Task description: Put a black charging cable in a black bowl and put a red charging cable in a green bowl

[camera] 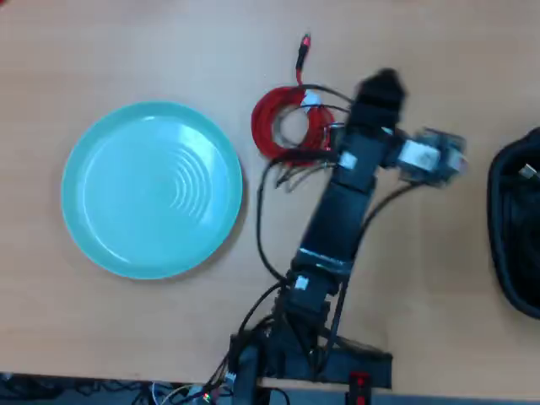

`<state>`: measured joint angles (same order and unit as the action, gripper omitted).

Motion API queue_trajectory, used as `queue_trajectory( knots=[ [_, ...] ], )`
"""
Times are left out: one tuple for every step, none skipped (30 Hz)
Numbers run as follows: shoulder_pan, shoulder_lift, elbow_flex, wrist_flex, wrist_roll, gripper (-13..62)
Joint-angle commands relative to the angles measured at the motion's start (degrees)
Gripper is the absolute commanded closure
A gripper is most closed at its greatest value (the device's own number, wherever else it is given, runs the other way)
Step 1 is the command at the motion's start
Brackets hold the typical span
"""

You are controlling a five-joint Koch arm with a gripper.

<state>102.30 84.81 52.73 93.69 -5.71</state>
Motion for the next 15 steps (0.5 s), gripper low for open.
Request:
queue_trajectory(
  knots=[
    [-6.06,0.88,2.02,1.93,0.62,7.8],
    [-8.17,0.88,4.83,1.85,1.49,7.9],
    [-9.93,0.79,7.29,1.76,2.72,7.9],
    [-11.51,0.79,9.58,1.58,4.31,7.8],
    [-12.74,0.79,11.25,1.58,6.5,7.8],
    [-13.62,0.79,12.83,1.58,8.61,7.9],
    [-14.24,0.79,14.24,1.49,10.37,7.8],
    [-14.68,0.7,15.47,1.41,11.78,7.8],
    [-15.21,0.7,16.26,1.23,12.74,7.8],
    [-16.08,0.7,16.96,0.97,13.54,7.8],
    [-16.96,0.7,17.4,0.7,13.97,7.8],
    [-18.02,0.44,17.49,0.35,14.15,7.8],
    [-19.34,-0.18,17.49,-0.18,14.15,7.8],
    [-21.09,-1.41,17.4,-0.97,14.15,7.8],
    [-22.76,-2.64,17.23,-1.67,14.15,7.8]
  ],
)
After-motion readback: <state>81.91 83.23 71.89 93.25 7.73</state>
